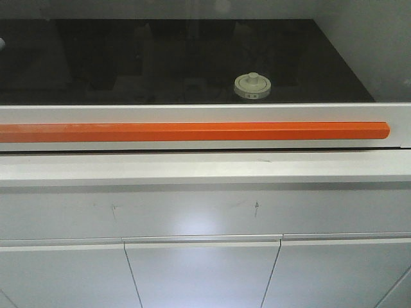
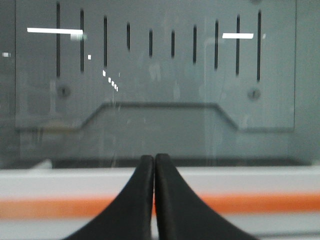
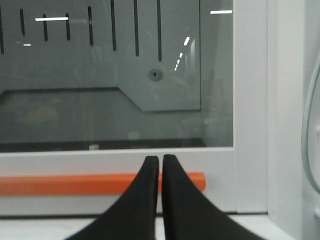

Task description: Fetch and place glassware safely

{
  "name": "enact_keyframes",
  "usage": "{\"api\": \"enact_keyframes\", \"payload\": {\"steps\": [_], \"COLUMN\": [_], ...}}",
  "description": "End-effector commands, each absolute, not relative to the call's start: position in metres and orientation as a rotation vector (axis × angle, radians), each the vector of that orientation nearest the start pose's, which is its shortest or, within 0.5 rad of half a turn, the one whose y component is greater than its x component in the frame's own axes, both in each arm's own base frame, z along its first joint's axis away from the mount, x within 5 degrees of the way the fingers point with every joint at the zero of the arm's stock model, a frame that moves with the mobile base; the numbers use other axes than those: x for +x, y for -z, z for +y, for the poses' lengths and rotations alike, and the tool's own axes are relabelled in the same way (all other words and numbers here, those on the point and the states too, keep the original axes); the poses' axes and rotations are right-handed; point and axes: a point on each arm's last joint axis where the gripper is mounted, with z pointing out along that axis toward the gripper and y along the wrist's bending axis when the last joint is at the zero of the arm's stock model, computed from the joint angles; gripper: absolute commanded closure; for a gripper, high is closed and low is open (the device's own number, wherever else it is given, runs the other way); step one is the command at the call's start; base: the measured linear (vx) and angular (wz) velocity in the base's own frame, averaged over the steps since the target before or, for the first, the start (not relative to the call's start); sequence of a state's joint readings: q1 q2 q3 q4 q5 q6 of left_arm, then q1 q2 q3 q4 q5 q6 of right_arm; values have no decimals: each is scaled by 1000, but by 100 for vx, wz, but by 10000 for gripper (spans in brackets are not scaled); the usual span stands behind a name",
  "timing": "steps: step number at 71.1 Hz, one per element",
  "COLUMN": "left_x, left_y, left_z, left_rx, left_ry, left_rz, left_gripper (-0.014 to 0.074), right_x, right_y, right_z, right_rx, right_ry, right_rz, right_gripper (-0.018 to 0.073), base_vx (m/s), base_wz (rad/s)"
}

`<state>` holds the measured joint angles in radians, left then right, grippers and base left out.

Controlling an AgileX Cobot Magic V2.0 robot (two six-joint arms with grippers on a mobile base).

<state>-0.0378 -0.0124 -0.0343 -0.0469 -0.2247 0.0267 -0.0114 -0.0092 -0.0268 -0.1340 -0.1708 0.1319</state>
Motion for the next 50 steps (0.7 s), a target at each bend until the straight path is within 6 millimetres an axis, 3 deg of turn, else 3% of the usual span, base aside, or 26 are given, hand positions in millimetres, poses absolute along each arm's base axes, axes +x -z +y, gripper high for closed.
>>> {"api": "enact_keyframes", "payload": {"steps": [1,16,25,31,40,50], "left_x": [28,14,21,35,65,97], "left_y": [-297,-378,-424,-445,-467,-472], "left_z": [1,0,0,-1,-3,-4], "left_rx": [-18,-9,-6,-3,-2,1], "left_ry": [60,62,64,64,71,71], "left_rz": [979,950,972,1026,1136,1262], "left_gripper": [603,603,603,603,603,603], "right_x": [33,16,18,24,50,88], "right_y": [-286,-365,-404,-427,-442,-437], "right_z": [3,2,1,0,0,-1], "right_rx": [-32,-23,-14,-9,-9,-9], "right_ry": [8,18,25,28,31,30], "right_rz": [1056,963,986,1006,1070,1189], "right_gripper": [563,563,563,563,563,563], "base_vx": [0,0,0,0,0,0], "base_wz": [0,0,0,0,0,0]}}
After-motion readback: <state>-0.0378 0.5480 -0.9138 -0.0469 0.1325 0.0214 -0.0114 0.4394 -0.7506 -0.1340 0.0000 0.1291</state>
